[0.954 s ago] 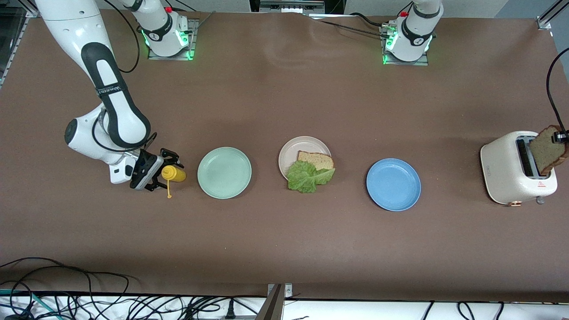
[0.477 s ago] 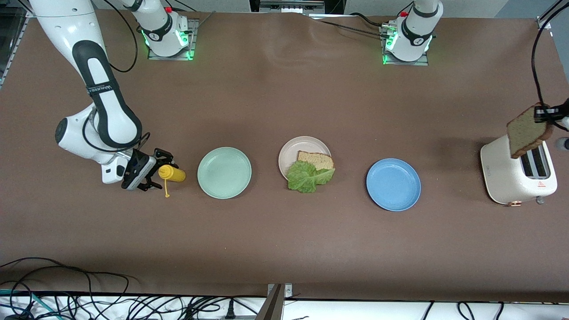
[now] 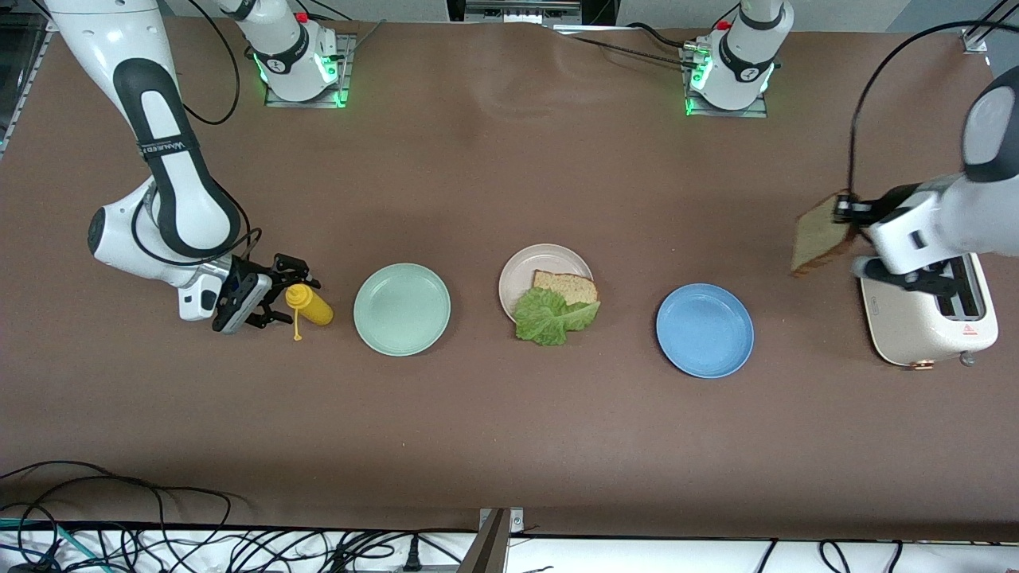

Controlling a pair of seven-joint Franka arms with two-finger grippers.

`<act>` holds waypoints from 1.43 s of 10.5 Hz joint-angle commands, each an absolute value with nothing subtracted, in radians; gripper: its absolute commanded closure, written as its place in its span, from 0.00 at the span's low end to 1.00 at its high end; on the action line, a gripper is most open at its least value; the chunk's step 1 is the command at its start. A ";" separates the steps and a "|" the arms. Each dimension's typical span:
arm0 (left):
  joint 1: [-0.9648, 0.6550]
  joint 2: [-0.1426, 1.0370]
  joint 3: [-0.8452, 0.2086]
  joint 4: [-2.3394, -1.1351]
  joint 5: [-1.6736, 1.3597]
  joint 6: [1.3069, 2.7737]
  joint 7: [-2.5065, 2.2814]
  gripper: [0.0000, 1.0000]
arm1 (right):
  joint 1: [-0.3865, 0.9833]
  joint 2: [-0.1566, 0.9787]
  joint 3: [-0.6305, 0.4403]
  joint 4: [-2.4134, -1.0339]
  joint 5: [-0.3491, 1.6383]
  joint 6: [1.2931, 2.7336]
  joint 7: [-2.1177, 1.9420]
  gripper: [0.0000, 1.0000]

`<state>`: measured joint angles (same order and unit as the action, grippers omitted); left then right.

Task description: Make sandwich on beige plate with both arms

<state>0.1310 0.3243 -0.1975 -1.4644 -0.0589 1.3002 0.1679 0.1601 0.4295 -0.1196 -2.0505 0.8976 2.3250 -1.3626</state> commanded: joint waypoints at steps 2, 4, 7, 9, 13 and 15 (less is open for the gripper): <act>0.060 0.434 -0.190 -1.437 -0.272 1.281 0.164 1.00 | 0.156 0.371 -0.138 -2.111 0.899 2.307 -1.342 0.00; 0.040 0.536 -0.190 -1.427 -0.499 1.292 0.164 1.00 | 0.156 0.358 -0.152 -2.106 0.852 2.304 -1.319 0.00; -0.040 0.644 -0.190 -1.425 -0.742 1.431 0.167 1.00 | 0.156 0.299 -0.161 -2.080 0.699 2.217 -1.085 0.00; -0.093 0.698 -0.190 -1.424 -0.852 1.567 0.193 1.00 | 0.158 0.255 -0.161 -2.057 0.582 2.168 -0.908 0.00; -0.120 0.817 -0.189 -1.427 -0.977 1.701 0.492 1.00 | 0.156 0.158 -0.150 -1.925 0.312 1.917 -0.451 0.00; -0.121 0.862 -0.189 -1.428 -0.985 1.721 0.639 1.00 | 0.158 0.100 -0.108 -1.881 0.194 1.832 -0.219 0.00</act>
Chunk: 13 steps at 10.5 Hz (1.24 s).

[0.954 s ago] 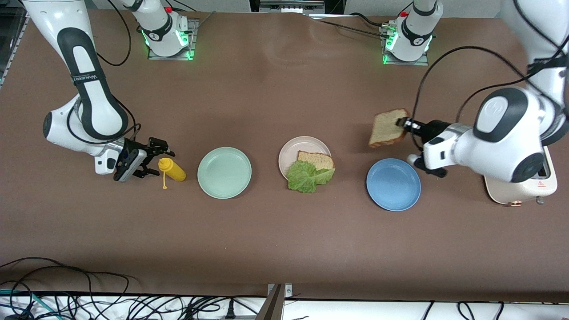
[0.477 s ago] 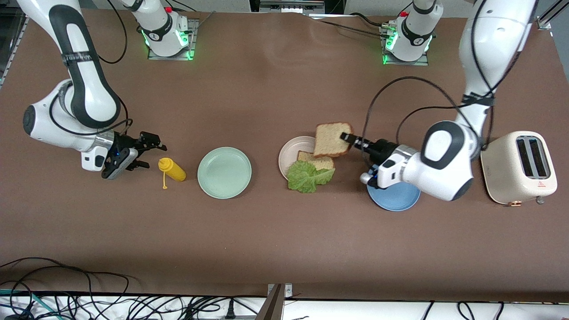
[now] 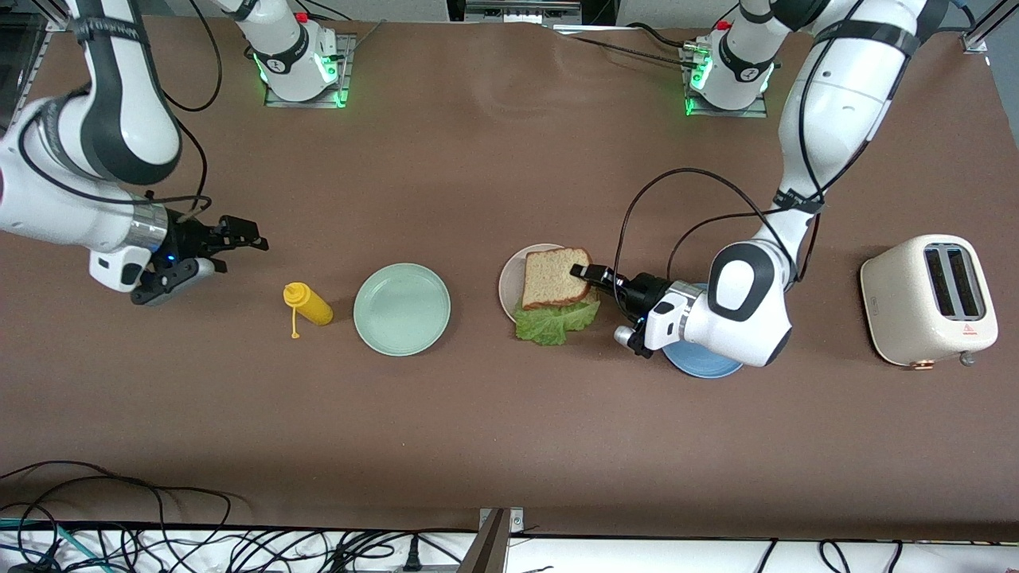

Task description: Make sandwich on beige plate with both arms

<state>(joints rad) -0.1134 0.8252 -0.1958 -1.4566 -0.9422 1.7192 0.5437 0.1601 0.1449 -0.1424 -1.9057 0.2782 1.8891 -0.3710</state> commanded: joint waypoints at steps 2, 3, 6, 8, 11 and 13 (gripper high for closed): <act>-0.130 0.870 -0.189 -1.428 -0.986 1.721 0.650 0.67 | 0.155 0.058 -0.005 -1.821 0.018 1.749 0.042 0.00; -0.139 0.870 -0.189 -1.428 -0.986 1.750 0.655 0.10 | 0.156 0.040 0.011 -1.815 0.000 1.734 0.108 0.00; -0.141 0.853 -0.181 -1.427 -0.954 1.770 0.649 0.00 | 0.158 0.038 0.008 -1.712 -0.054 1.648 0.124 0.00; -0.134 0.830 -0.179 -1.392 -0.791 1.767 0.632 0.00 | 0.158 0.038 0.000 -1.686 -0.052 1.646 0.124 0.00; -0.126 0.792 -0.180 -1.345 -0.646 1.735 0.517 0.00 | 0.155 0.038 -0.023 -1.683 -0.051 1.646 0.120 0.00; -0.121 0.721 -0.178 -1.345 -0.528 1.691 0.433 0.00 | 0.155 0.037 -0.031 -1.683 -0.051 1.646 0.121 0.00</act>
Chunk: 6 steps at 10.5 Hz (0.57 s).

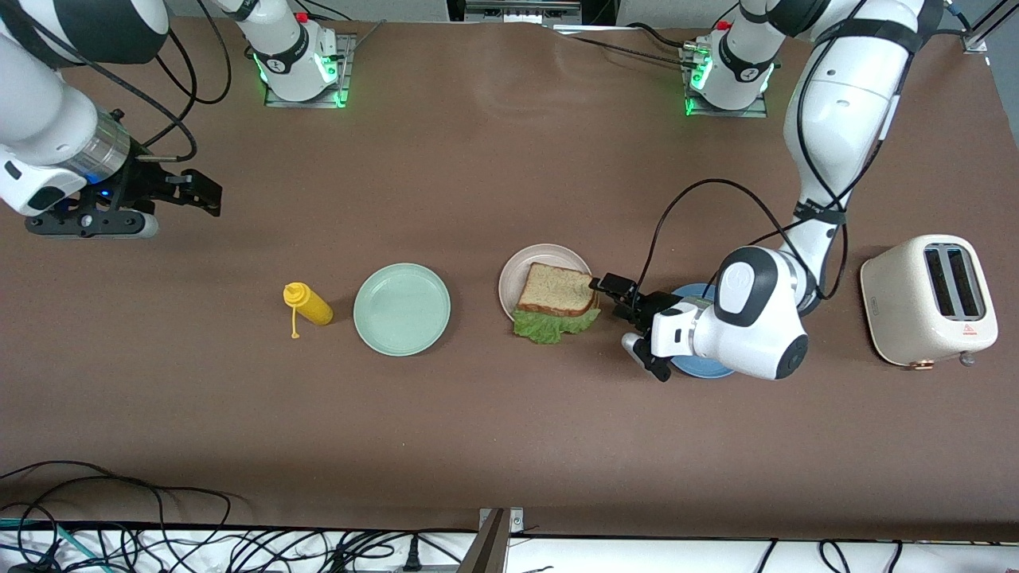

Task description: Make sandwich on beige plate with both arms

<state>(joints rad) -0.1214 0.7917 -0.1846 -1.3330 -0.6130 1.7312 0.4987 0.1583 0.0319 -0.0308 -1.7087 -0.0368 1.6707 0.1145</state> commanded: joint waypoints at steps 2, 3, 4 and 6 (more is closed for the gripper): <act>-0.109 0.631 -0.176 -1.345 -0.378 1.614 0.355 0.00 | 0.155 0.037 -0.037 -1.675 -0.051 1.646 0.123 0.00; -0.097 0.593 -0.173 -1.347 -0.309 1.582 0.344 0.00 | 0.155 0.037 -0.035 -1.674 -0.048 1.646 0.126 0.00; -0.094 0.540 -0.170 -1.347 -0.226 1.531 0.313 0.00 | 0.156 0.038 -0.032 -1.674 -0.046 1.646 0.126 0.00; -0.084 0.430 -0.170 -1.347 -0.090 1.479 0.246 0.00 | 0.156 0.041 -0.031 -1.674 -0.046 1.646 0.118 0.00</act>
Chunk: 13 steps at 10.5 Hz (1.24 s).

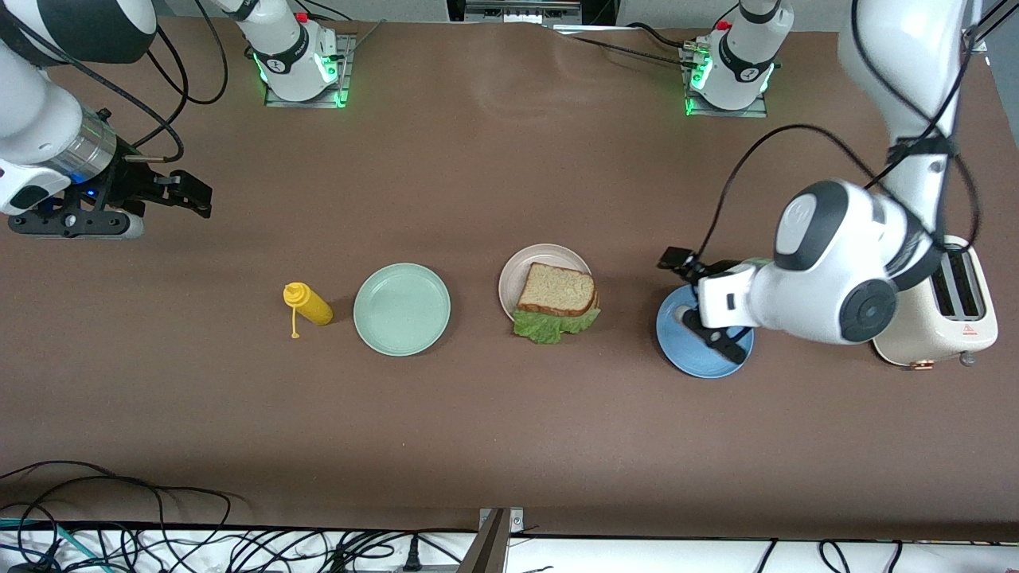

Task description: Make sandwich on beige plate with both arms

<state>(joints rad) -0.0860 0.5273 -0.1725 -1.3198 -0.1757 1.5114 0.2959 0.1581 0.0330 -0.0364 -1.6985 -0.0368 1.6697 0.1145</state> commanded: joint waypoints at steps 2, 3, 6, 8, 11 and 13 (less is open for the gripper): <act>-0.086 0.329 -0.160 -1.362 -0.013 1.456 0.203 0.00 | 0.158 0.047 -0.032 -1.674 -0.048 1.652 0.127 0.00; -0.083 0.263 -0.161 -1.409 0.009 1.457 0.195 0.00 | 0.158 0.049 -0.032 -1.667 -0.043 1.654 0.130 0.00; -0.086 0.105 -0.137 -1.550 0.049 1.535 0.172 0.00 | 0.163 0.049 -0.029 -1.667 -0.035 1.646 0.129 0.00; -0.039 -0.009 -0.132 -1.713 0.032 1.687 0.164 0.00 | 0.164 0.040 -0.028 -1.651 -0.017 1.611 0.120 0.00; 0.017 -0.021 -0.130 -1.710 -0.006 1.684 0.164 0.00 | 0.164 0.038 -0.026 -1.577 0.028 1.503 0.129 0.00; 0.015 -0.020 -0.118 -1.707 -0.008 1.632 0.163 0.00 | 0.164 0.044 -0.026 -1.577 0.029 1.516 0.123 0.00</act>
<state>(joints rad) 0.0165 0.0084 -0.1268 -1.6813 0.0141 1.6505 0.1666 0.1628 0.0331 -0.0260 -1.5992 0.0111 1.5337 0.1162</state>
